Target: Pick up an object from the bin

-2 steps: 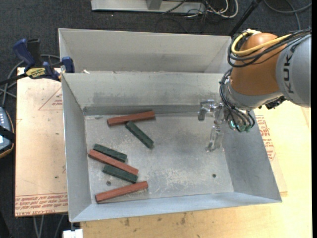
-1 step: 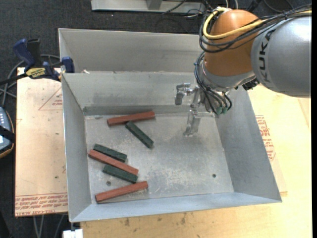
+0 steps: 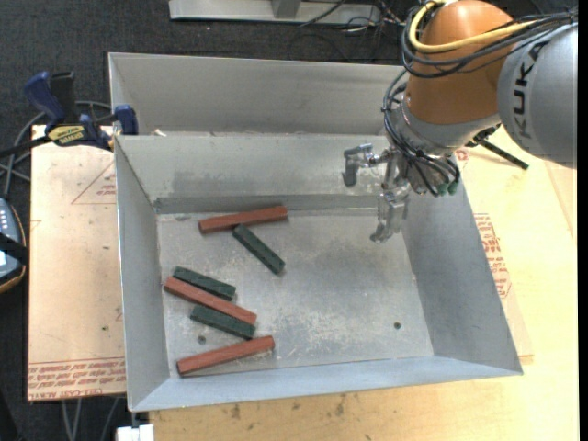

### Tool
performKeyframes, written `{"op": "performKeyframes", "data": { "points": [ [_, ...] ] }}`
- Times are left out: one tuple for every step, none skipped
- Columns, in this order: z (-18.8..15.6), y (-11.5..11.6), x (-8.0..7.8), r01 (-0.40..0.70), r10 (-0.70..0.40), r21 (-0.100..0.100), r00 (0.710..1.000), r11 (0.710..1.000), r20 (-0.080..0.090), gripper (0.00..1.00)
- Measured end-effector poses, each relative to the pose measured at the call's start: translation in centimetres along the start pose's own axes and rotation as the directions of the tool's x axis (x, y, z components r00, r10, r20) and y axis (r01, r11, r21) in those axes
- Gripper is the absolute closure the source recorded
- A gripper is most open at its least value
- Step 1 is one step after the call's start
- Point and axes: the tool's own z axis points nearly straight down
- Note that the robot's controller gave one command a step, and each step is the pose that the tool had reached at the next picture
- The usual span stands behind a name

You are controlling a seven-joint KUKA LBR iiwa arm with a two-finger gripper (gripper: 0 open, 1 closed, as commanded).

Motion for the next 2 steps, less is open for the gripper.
{"op": "performKeyframes", "data": {
  "points": [
    [5.4, 10.2, 0.0, -0.050, 0.050, -0.007, 0.999, 0.999, -0.009, 0.00],
    [15.3, 17.3, -4.4, 0.000, 0.000, -0.006, 1.000, 1.000, -0.001, 0.00]
  ]
}}
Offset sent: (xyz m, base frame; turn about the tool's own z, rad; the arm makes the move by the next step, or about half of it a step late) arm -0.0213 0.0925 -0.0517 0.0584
